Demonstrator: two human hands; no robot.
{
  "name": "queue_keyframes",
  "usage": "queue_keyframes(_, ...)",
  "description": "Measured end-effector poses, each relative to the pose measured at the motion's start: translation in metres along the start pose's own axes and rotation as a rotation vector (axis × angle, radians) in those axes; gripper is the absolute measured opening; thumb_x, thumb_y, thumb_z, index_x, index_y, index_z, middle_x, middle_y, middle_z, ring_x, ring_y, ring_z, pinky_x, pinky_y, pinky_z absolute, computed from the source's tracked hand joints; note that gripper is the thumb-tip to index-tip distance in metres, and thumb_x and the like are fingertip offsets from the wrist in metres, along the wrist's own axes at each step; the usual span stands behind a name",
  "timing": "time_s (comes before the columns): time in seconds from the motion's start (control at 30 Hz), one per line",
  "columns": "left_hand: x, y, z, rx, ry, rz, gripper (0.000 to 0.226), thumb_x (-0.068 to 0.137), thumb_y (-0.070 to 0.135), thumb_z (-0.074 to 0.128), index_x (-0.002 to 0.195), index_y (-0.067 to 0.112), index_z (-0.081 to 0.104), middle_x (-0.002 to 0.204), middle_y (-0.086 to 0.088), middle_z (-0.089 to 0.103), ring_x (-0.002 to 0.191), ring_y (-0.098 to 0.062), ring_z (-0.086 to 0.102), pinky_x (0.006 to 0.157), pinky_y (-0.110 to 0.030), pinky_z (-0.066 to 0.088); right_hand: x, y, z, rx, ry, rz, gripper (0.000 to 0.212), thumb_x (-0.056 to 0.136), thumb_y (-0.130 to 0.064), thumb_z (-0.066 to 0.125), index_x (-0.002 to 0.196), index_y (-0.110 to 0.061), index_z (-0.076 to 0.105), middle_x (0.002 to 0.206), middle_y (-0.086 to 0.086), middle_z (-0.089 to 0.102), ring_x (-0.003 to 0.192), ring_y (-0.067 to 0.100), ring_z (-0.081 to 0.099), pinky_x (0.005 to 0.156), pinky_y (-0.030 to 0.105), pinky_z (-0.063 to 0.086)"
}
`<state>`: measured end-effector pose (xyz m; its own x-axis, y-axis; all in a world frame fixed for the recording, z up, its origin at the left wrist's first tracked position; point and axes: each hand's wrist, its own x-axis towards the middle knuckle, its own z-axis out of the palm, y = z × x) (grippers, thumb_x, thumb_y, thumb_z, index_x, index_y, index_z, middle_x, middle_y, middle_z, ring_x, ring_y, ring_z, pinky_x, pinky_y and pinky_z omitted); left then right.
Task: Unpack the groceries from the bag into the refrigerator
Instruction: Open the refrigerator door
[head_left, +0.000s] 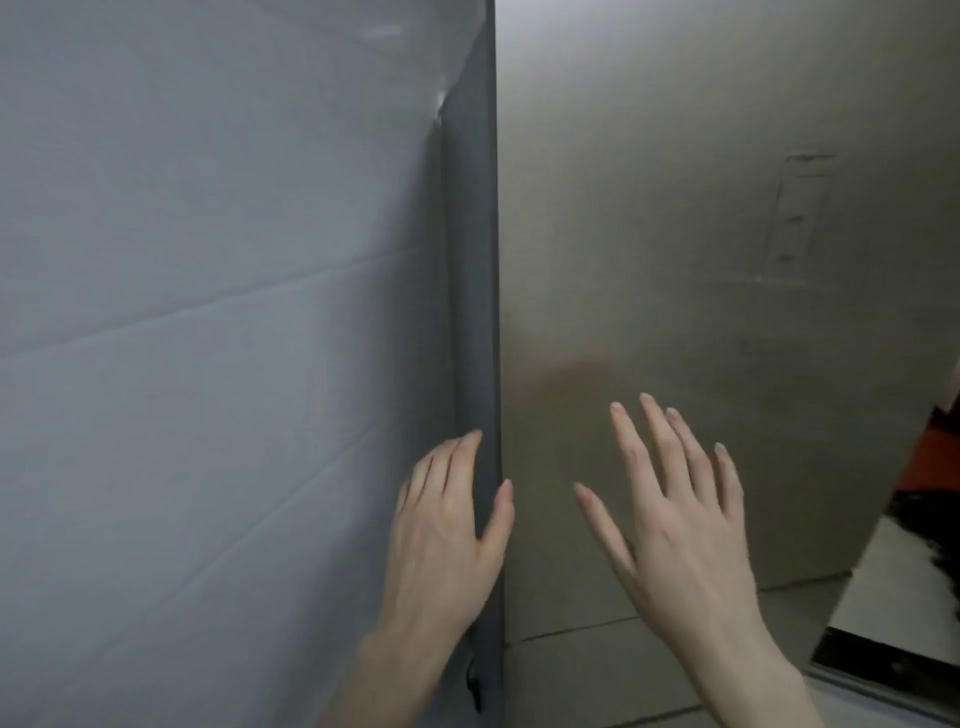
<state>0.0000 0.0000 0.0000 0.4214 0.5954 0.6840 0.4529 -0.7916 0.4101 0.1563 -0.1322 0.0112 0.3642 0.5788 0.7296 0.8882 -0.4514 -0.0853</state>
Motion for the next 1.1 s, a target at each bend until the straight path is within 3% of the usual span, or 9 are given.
queue_keyframes(0.2,0.019,0.015,0.018,-0.13,-0.093,-0.066,0.073,0.1,0.06,0.039,0.162,0.028,0.02,0.148,0.008,0.046,0.134,-0.015,0.051,0.102,-0.038,0.051,0.033,-0.003,0.02,0.009,-0.008,0.014,0.079,0.101,-0.063,0.04,0.167,-0.03,0.013,0.176,0.005,0.003,0.162,0.032,0.005,0.121,0.067,0.023)
queue_keyframes(0.4,0.025,0.017,0.026,-0.208,-0.157,-0.112,0.082,0.098,0.056,0.05,0.163,0.028,0.008,0.154,0.003,0.036,0.133,-0.024,0.055,0.103,-0.043,0.052,0.039,-0.002,0.046,0.09,-0.081,-0.01,0.081,0.101,-0.067,0.037,0.166,-0.034,0.002,0.175,0.001,-0.01,0.162,0.032,-0.004,0.118,0.07,0.029)
queue_keyframes(0.67,0.023,0.017,0.029,-0.249,-0.196,-0.142,0.093,0.091,0.027,0.061,0.162,0.035,0.001,0.157,0.003,0.028,0.137,-0.025,0.051,0.108,-0.044,0.05,0.041,-0.005,0.064,0.209,-0.091,0.014,0.084,0.1,-0.067,0.037,0.166,-0.034,-0.003,0.174,0.0,-0.018,0.16,0.032,-0.018,0.12,0.074,0.017)
queue_keyframes(0.9,0.015,0.011,0.023,-0.286,-0.227,-0.08,0.1,0.086,0.024,0.064,0.162,0.037,0.0,0.154,0.006,0.028,0.134,-0.023,0.053,0.106,-0.043,0.051,0.036,-0.003,0.058,0.235,-0.099,0.014,0.082,0.102,-0.065,0.038,0.165,-0.036,-0.005,0.173,-0.002,-0.022,0.159,0.029,-0.023,0.123,0.071,0.011)
queue_keyframes(1.1,-0.014,0.02,0.013,-0.242,-0.227,0.032,0.107,0.088,0.026,0.064,0.162,0.037,-0.013,0.157,0.009,0.02,0.14,-0.019,0.043,0.11,-0.039,0.048,0.014,0.001,0.038,0.221,-0.078,0.0,0.087,0.103,-0.061,0.046,0.166,-0.031,-0.005,0.173,0.002,-0.02,0.159,0.031,-0.02,0.125,0.067,0.014)
